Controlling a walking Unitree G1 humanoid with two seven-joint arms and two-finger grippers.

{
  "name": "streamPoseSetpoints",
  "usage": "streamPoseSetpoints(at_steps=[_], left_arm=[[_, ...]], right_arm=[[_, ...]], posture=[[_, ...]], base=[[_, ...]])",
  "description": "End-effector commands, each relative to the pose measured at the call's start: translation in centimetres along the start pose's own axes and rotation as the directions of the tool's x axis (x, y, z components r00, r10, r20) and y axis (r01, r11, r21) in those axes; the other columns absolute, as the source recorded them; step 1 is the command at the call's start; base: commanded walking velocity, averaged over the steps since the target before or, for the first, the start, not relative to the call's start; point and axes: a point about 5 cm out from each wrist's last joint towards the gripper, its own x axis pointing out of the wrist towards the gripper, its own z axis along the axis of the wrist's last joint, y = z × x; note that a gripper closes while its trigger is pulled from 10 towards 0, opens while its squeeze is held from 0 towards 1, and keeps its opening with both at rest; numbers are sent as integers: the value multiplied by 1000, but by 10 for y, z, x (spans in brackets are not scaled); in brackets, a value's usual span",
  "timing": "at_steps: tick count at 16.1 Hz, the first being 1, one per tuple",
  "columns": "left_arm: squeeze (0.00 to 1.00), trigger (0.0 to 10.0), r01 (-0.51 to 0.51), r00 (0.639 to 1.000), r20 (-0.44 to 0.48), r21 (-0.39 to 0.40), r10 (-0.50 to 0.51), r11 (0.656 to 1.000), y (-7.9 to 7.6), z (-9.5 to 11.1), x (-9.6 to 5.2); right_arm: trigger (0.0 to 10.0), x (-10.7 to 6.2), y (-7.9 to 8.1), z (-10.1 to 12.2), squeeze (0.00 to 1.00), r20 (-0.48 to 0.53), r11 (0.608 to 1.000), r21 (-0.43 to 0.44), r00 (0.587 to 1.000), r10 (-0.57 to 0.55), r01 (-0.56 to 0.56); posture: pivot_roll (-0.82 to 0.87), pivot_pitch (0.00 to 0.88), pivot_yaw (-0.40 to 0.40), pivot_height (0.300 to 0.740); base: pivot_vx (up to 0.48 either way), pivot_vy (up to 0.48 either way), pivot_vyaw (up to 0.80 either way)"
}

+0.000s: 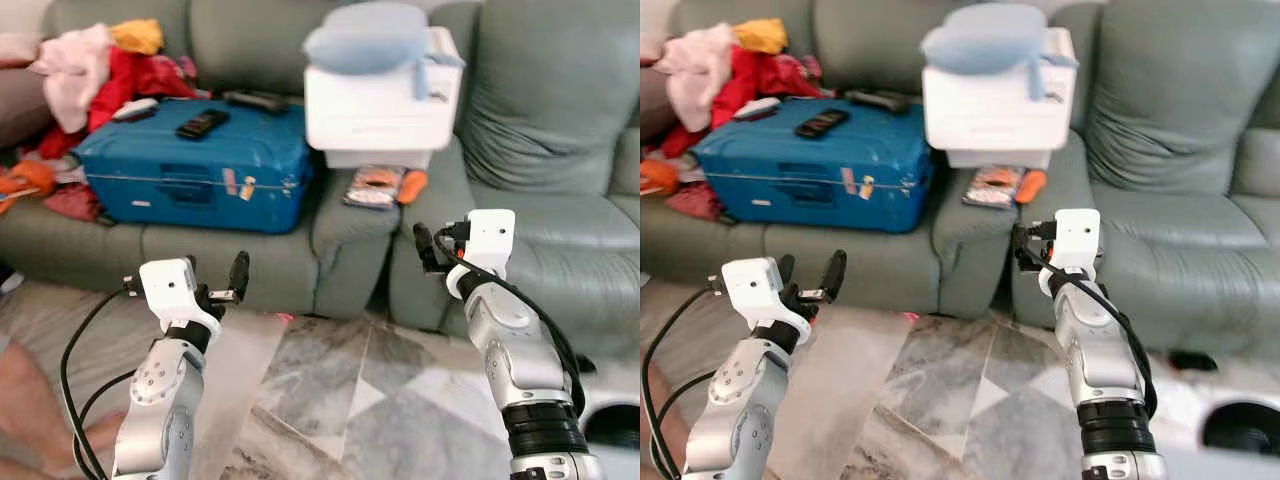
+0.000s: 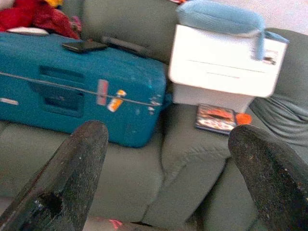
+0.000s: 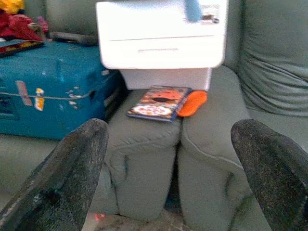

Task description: Picking trash to rubbish bin

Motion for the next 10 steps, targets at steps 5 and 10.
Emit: streamPoseSetpoints(at_steps=[5,10], left_arm=[[0,10000,24,1000,7,2,-24,1000,-6,6,8],[0,10000,11,1000,15,1,-11,1000,-8,4,11]], right_arm=[[10000,2,-6,6,0,17,1000,-3,999,-27,27],[10000,6,-8,11,0,24,1000,-24,1000,-14,14]], posture=[[49,29,-7,740],[39,23,-34,740]], base=[[0,480,0],[0,480,0]])
